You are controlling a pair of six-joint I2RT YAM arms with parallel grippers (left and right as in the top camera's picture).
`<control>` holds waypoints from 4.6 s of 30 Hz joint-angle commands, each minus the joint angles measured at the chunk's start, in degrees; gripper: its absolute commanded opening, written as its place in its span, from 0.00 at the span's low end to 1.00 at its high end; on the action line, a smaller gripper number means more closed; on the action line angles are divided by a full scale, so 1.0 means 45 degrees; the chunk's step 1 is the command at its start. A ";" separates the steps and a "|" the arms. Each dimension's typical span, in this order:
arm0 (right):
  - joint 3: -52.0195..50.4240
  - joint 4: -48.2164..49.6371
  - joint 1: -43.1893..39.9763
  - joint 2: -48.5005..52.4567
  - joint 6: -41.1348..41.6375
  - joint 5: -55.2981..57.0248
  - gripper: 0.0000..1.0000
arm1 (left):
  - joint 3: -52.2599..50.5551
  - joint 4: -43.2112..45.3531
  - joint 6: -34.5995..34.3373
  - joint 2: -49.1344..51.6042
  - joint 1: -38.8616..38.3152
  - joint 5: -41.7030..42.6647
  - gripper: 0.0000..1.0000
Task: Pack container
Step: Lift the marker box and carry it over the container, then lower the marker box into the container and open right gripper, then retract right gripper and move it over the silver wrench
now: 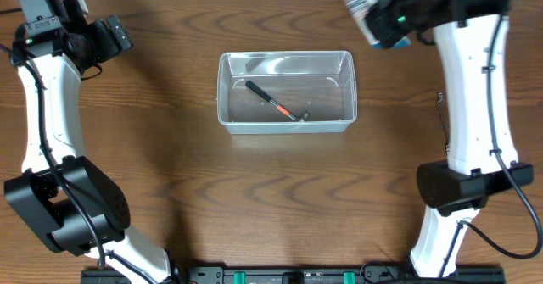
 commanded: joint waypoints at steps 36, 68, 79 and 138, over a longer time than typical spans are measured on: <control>-1.0758 0.5984 0.2181 -0.0087 -0.5110 -0.0345 0.02 | 0.0199 -0.0034 -0.0053 -0.0209 0.0005 0.0117 0.98; -0.9500 0.9160 0.2171 -0.0228 0.0855 0.3317 0.41 | 0.0199 -0.0034 -0.0053 -0.0209 0.0005 0.0117 0.98; -0.3910 0.3138 -0.0894 -0.1054 0.4925 0.3585 0.59 | 0.0199 -0.0034 -0.0053 -0.0209 0.0010 0.0117 0.98; -1.5494 0.9204 -0.6829 -0.1171 0.1880 0.2443 0.55 | 0.0199 -0.0034 -0.0053 -0.0209 0.0005 0.0117 0.98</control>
